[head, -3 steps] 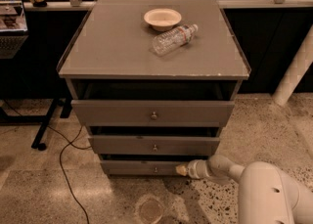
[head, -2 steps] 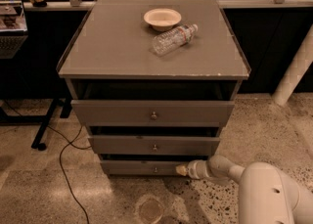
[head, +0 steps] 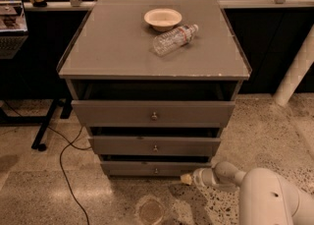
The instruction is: Close bottom drawer
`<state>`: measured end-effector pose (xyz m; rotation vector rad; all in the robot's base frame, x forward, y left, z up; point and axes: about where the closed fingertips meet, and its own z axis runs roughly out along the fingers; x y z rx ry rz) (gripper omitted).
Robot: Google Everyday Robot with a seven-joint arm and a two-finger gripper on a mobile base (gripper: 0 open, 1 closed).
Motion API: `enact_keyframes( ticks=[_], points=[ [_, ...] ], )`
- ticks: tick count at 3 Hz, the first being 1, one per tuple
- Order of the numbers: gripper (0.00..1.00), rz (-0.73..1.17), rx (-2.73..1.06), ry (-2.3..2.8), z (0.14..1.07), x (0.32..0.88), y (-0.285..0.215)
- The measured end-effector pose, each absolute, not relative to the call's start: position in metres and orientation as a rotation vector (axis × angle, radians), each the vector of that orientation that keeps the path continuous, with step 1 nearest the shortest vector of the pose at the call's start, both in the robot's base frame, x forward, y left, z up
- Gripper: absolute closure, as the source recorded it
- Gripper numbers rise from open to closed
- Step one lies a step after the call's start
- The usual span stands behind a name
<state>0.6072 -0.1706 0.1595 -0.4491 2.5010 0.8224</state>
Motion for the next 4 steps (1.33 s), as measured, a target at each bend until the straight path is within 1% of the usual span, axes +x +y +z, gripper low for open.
enact_keyframes(
  ticks=[1,2,4],
  points=[
    [1.0,0.858,-0.437,2.508,0.1634,0.5802,-0.1798],
    [0.81,0.861,-0.434,2.511,0.1624,0.5772,-0.18],
    [0.35,0.861,-0.434,2.511,0.1623,0.5771,-0.1799]
  ],
)
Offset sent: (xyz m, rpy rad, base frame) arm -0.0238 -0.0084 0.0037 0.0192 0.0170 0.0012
